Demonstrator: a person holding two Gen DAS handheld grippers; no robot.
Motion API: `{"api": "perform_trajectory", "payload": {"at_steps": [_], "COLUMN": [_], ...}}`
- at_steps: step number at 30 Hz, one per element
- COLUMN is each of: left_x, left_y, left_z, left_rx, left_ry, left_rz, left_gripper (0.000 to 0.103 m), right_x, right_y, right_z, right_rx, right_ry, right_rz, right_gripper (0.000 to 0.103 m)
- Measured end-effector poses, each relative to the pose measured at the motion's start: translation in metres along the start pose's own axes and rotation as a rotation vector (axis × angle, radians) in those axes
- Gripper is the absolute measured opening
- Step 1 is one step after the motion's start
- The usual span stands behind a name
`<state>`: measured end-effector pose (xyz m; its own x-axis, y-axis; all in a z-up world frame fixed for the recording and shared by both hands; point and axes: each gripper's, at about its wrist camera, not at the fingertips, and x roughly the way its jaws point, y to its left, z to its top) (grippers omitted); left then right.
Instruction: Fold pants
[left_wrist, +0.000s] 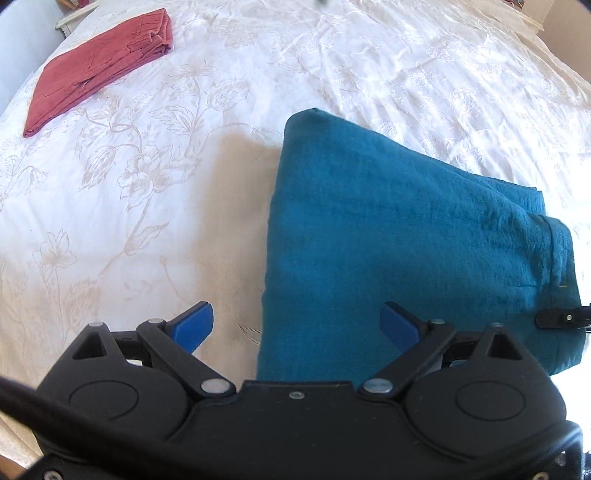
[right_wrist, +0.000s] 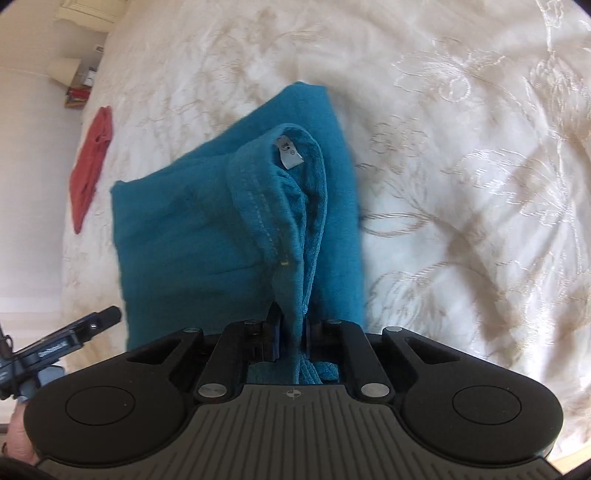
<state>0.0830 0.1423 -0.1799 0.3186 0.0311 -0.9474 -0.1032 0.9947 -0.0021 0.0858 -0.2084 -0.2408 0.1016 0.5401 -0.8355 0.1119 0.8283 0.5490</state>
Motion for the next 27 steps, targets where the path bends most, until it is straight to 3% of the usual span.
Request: {"api": "perform_trajectory", "payload": {"at_steps": [6,9,13,15,19,23,27], "left_x": [0.013,0.024,0.046,0.051,0.03,0.006,0.016], "left_y": [-0.013,-0.018,-0.029,-0.029,-0.014,0.004,0.018], "left_z": [0.005,0.003,-0.02,-0.033,-0.032,-0.014,0.01], "left_rx": [0.093,0.144,0.329,0.387,0.318,0.208,0.124], "left_ry": [0.011,0.031,0.127,0.149,0.078,-0.067,-0.081], "left_rz": [-0.043,-0.075,-0.039,-0.032,-0.056,-0.058,-0.082], "left_gripper": [0.098,0.1,0.1,0.101,0.101,0.102,0.102], "right_x": [-0.004,-0.008,-0.023,-0.029,-0.042,-0.045,-0.024], "right_y": [-0.005,-0.003,-0.002,0.004,0.024,0.048,0.054], "right_z": [-0.001,-0.003,-0.011,-0.015,-0.025,-0.029,-0.011], "right_rx": [0.105,0.098,0.107,0.069,-0.036,-0.173,-0.222], "right_ry": [0.034,0.005,-0.052,-0.084,-0.181,-0.309,-0.277], "right_rz": [0.092,0.003,-0.057,-0.108,-0.187,-0.221,-0.224], "right_gripper": [0.016,0.027,0.042,0.044,0.047,0.074,0.077]}}
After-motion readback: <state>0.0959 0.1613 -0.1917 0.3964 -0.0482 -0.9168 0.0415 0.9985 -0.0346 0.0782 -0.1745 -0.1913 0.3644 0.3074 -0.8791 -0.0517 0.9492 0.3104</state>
